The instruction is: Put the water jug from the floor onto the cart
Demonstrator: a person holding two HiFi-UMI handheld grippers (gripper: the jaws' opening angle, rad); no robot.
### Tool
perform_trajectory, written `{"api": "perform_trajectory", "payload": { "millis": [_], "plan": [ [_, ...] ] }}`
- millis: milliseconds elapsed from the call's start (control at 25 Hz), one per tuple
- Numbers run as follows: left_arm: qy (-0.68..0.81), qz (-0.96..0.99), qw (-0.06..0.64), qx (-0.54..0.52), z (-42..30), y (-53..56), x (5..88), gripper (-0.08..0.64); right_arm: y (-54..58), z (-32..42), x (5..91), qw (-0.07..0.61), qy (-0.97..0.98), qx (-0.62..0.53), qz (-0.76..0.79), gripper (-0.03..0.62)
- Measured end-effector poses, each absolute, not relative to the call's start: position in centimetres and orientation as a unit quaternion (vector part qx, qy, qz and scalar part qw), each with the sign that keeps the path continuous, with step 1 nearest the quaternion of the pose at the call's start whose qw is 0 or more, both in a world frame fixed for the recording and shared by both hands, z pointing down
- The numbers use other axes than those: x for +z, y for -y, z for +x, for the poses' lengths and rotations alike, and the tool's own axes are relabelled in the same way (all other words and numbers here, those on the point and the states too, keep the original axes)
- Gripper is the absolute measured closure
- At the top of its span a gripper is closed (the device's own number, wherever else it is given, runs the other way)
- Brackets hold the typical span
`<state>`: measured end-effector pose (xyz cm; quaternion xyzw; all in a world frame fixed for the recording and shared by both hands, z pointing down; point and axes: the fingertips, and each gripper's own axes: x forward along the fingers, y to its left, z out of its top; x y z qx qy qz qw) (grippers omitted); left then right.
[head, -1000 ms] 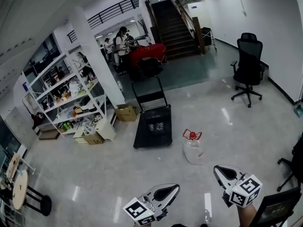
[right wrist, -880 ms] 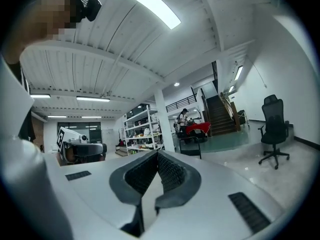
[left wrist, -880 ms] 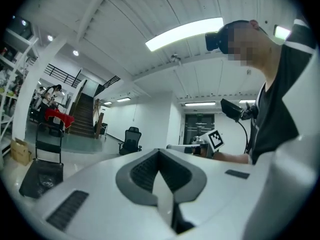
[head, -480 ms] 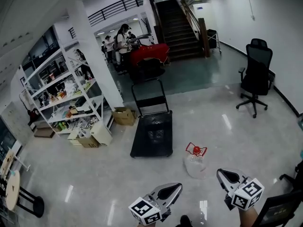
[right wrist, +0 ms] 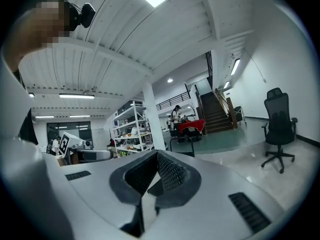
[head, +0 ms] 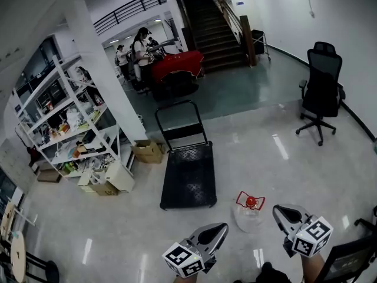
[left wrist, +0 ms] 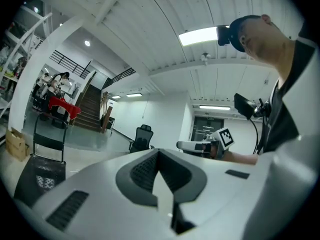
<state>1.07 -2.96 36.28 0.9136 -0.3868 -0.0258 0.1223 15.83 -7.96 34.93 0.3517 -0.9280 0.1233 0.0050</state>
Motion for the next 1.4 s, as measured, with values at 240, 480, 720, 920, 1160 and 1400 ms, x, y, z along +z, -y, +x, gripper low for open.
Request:
{"api": "perform_trajectory", "payload": {
  "millis": [240, 480, 720, 920, 1160, 1400],
  "plan": [
    [0.402, 0.906, 0.128, -0.021, 1.2, 13.1, 37.6, 0.56, 18.1, 15.8, 36.6, -0.001, 0.932, 0.131, 0.337, 0.591],
    [0.414, 0.903, 0.117, -0.009, 3.3, 23.0, 36.3, 0.56, 28.9, 16.8, 35.4, 0.0, 0.943, 0.114, 0.312, 0.591],
    [0.447, 0.885, 0.127, -0.018, 3.1, 29.6, 37.7, 0.56, 36.2, 16.8, 36.0, -0.006, 0.945, 0.119, 0.305, 0.591],
    [0.447, 0.884, 0.136, -0.005, 1.8, 35.4, 41.0, 0.56, 42.0, 15.7, 39.6, 0.014, 0.941, 0.135, 0.309, 0.591],
    [0.42, 0.882, 0.212, 0.041, 1.8, 36.9, 49.8, 0.56, 43.6, 16.7, 50.4, 0.068, 0.905, 0.221, 0.358, 0.589],
    [0.401, 0.863, 0.289, 0.1, 3.3, 38.6, 60.7, 0.56, 44.6, 18.8, 62.3, 0.139, 0.86, 0.305, 0.385, 0.544]
  ]
}}
